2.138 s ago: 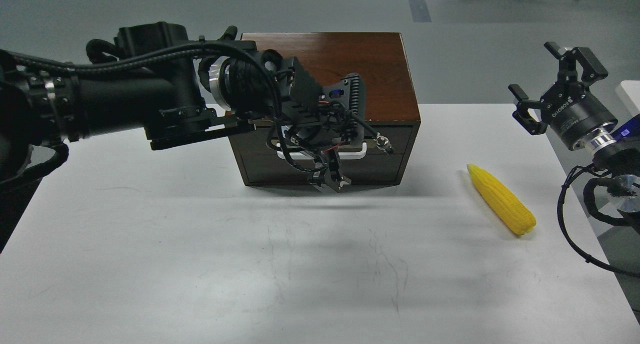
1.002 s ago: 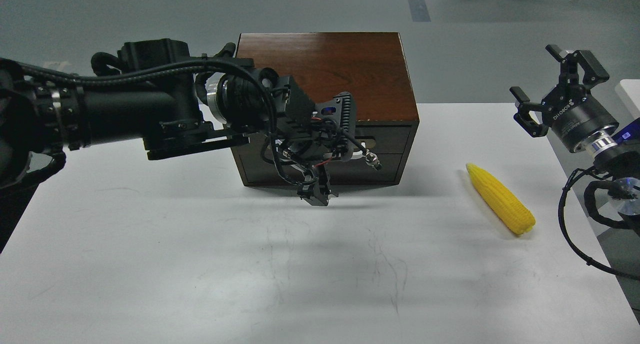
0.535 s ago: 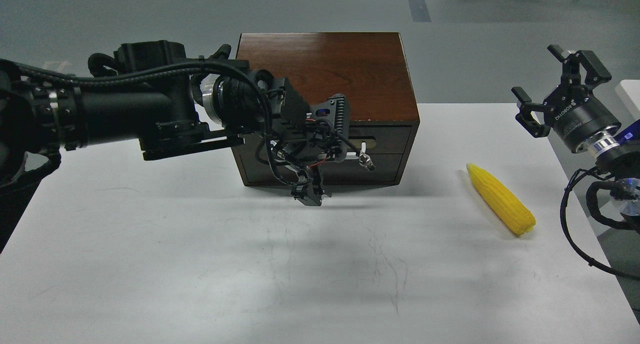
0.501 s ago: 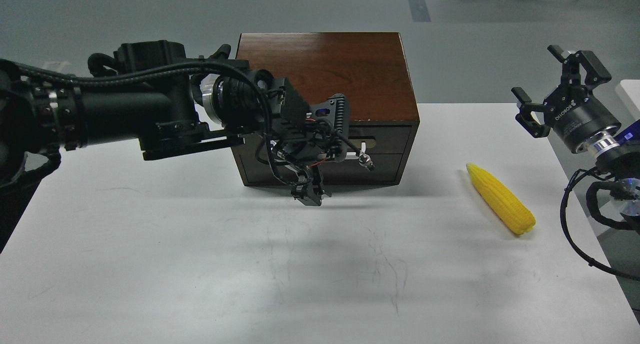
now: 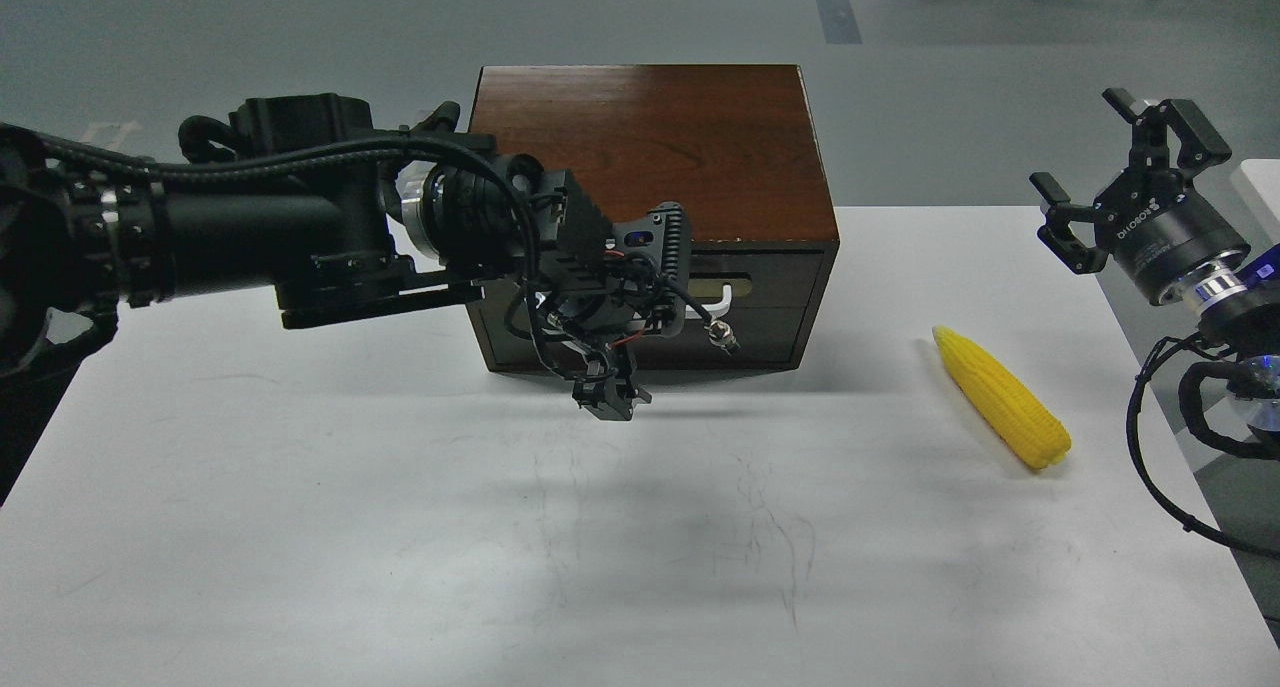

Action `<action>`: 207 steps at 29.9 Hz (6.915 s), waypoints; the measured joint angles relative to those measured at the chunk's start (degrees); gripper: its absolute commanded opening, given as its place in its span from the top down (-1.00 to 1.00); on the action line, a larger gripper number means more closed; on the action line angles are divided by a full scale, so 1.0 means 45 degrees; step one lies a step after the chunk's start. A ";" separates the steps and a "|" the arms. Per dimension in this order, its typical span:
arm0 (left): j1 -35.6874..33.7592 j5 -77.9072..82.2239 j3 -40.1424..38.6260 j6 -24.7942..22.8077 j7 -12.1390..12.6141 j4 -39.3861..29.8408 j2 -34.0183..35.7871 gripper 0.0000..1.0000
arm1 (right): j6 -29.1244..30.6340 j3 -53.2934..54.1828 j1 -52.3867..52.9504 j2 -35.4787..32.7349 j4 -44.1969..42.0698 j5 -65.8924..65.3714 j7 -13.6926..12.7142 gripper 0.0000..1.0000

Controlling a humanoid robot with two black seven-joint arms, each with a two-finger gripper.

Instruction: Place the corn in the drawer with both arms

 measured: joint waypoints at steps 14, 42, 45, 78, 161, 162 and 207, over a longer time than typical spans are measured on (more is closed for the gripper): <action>-0.0194 -0.0034 0.0242 0.0000 -0.0007 -0.1042 0.0309 -0.97 | 0.0000 0.0086 -0.0001 -0.0007 -0.0001 0.0008 0.0002 -1.00; -0.0744 -0.0142 0.0129 0.0009 -0.0012 -0.4936 0.1515 -0.97 | 0.0000 0.0101 -0.0100 0.0001 -0.0001 0.0008 0.0002 -1.00; -0.0744 -0.0120 0.0029 0.0006 -0.0006 -0.4899 0.1606 -0.97 | 0.0000 0.0108 -0.0100 -0.0005 -0.0001 0.0008 0.0002 -1.00; 0.2798 -2.2121 -0.5586 0.1724 0.0099 -0.3013 0.7668 -0.97 | 0.0000 -0.0063 -0.0119 -0.0433 0.0164 -0.0011 0.0001 -1.00; 0.9789 -2.5174 -1.0647 0.1554 0.0495 -0.0064 0.7795 -0.97 | -0.2973 -0.9430 0.4954 -0.0688 0.0712 -2.0390 0.0029 0.85; 0.9789 -2.5173 -1.0656 0.1553 0.0495 -0.0076 0.7801 -0.97 | -0.2969 -0.9425 0.5357 -0.0781 0.0846 -2.0386 0.0033 0.85; 0.9711 -2.5173 -1.0716 0.1364 0.0554 -0.0825 0.8930 -0.97 | -0.3957 -1.2844 1.4534 0.4765 0.5631 -2.2717 0.0032 0.83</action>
